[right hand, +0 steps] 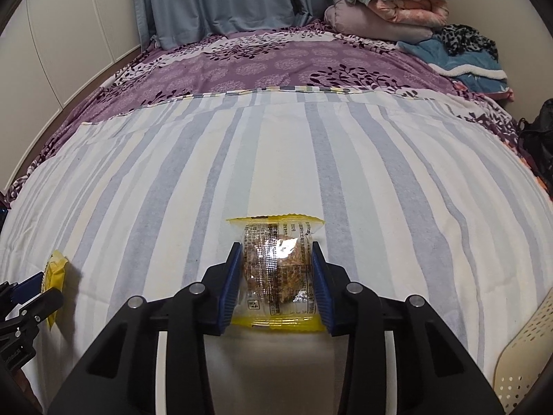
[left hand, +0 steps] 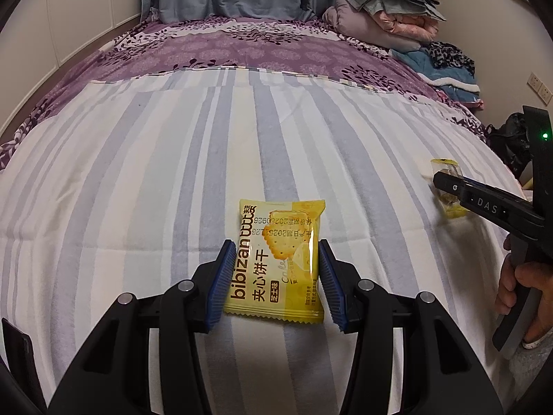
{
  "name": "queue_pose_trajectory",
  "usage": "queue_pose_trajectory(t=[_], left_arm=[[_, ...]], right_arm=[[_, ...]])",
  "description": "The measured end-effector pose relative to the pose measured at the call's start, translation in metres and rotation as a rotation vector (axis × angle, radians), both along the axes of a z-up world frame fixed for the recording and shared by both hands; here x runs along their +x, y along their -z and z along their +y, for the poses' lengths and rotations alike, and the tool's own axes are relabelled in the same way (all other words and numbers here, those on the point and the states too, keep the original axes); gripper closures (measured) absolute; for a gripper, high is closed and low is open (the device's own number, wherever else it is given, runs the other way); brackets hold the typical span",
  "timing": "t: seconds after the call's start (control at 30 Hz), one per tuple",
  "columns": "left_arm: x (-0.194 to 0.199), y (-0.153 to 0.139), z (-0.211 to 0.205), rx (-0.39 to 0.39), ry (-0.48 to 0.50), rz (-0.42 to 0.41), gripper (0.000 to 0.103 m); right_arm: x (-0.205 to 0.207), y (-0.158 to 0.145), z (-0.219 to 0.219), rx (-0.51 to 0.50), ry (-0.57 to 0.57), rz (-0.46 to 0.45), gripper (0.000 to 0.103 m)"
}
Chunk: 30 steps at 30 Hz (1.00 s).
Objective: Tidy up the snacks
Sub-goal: 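Grasp the clear-wrapped cake with the right tool while the left tool holds the biscuit packet, then carry the cake into the basket with the right tool and release it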
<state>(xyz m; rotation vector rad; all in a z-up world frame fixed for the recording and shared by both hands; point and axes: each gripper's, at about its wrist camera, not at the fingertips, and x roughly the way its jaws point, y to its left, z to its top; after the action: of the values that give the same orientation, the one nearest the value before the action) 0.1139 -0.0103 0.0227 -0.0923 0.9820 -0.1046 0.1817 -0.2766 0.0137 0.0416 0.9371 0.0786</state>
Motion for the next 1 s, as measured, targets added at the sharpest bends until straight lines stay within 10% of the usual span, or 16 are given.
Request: queue_pose_trajectory(t=[1.0], left_arm=[[-0.045,-0.062,-0.021,0.001,0.045,-0.117,0.054]], right_arm=[[-0.099,-0.082,-0.006,0.113,-0.066,-0.151,0.065]])
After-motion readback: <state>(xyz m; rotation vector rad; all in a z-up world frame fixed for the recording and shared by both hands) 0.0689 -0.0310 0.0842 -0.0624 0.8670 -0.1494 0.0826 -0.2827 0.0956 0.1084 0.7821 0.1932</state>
